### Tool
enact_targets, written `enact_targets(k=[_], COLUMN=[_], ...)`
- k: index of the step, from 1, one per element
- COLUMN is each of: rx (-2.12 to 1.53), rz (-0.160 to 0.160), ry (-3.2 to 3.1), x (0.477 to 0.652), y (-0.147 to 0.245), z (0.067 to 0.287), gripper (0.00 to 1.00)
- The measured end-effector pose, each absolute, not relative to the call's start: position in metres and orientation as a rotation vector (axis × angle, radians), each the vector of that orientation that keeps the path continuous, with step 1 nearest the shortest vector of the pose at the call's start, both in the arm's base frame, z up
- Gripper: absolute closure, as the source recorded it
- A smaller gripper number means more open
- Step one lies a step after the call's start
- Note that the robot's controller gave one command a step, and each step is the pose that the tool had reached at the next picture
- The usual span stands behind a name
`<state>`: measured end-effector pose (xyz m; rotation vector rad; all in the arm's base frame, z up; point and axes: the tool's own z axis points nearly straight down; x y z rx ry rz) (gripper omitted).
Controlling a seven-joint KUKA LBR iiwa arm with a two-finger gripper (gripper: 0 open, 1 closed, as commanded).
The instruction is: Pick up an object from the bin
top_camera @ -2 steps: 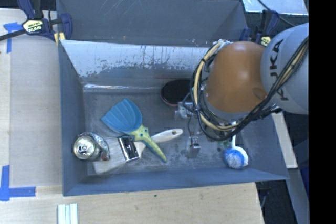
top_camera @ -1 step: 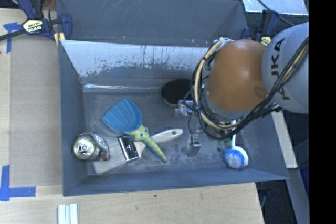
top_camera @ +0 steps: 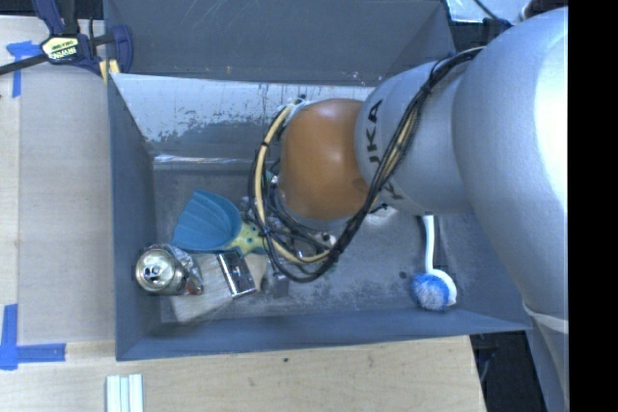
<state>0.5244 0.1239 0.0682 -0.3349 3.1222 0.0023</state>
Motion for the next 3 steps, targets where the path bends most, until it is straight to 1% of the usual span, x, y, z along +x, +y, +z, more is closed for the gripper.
enact_targets(k=[1, 2, 3], rx=[0.078, 0.112, 0.006], rz=[0.000, 0.002, 0.006], ry=[3.132, 3.138, 3.125], x=[0.528, 0.545, 0.567], y=[0.123, 0.133, 0.193], z=[0.134, 0.100, 0.073], gripper=[0.00, 0.00, 0.00])
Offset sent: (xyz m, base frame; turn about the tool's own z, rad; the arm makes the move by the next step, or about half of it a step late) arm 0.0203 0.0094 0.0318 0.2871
